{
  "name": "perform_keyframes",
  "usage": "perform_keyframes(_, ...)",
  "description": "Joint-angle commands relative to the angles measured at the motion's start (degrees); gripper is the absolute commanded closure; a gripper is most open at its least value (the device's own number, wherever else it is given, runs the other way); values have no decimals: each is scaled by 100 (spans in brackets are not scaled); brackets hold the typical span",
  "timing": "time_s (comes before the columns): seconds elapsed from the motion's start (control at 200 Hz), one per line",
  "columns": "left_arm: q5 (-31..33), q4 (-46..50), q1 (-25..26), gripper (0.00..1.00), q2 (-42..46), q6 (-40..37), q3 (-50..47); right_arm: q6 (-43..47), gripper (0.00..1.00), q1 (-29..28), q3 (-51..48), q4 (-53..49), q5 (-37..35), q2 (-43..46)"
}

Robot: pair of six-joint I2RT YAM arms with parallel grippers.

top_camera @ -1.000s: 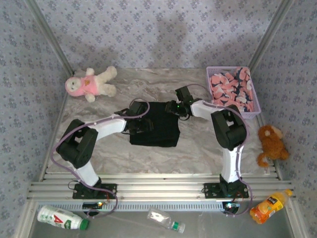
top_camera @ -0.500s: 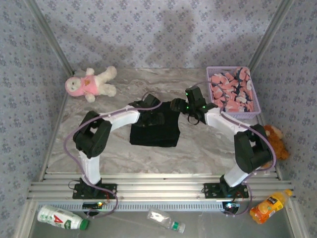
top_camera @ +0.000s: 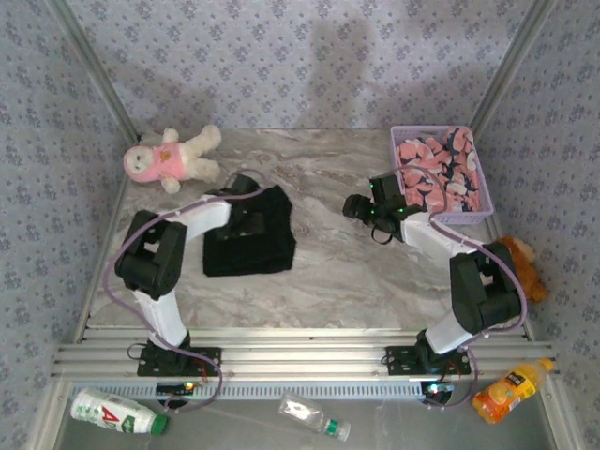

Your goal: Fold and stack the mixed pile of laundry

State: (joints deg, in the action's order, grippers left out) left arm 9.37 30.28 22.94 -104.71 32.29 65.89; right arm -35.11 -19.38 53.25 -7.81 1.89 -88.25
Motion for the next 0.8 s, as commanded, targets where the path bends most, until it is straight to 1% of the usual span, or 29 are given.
perform_keyframes(0.0,414,784,-580,11,51,-409,-348,-48,20,116,-107,122,105,167)
perform_keyframes(0.095,490,822,-1017,11,196,-557,-447,-48,20,238,-149,135,171,165)
perform_keyframes(0.215,368,556,-1611,10,487,-323,-758,-48,20,397,-188,127,250,215)
perform_keyframes(0.37,174,170,-2676,10,755,-141,-1067,27,20,660,-201,-5,332,348)
perform_keyframes(0.44,163,69,-3014,10,834,-125,-1106,68,20,837,-193,-83,360,395)
perform_keyframes(0.495,162,23,-3154,10,885,-103,-1089,118,19,985,-136,-168,356,419)
perform_keyframes(0.555,152,17,-3200,10,949,-107,-1033,188,19,1150,-22,-329,289,408)
perform_keyframes(0.645,52,65,-3194,10,1143,-161,-955,349,19,1436,266,-653,-57,328)
perform_keyframes(0.735,-197,15,-3187,3,1524,-114,-1036,537,19,1748,671,-970,-387,83)
perform_keyframes(0.755,-258,6,-3179,1,1611,-85,-1065,543,19,1813,777,-1056,-438,11)
perform_keyframes(0.794,-392,-37,-3159,0,1840,-48,-1127,567,19,1973,992,-1164,-494,-156)
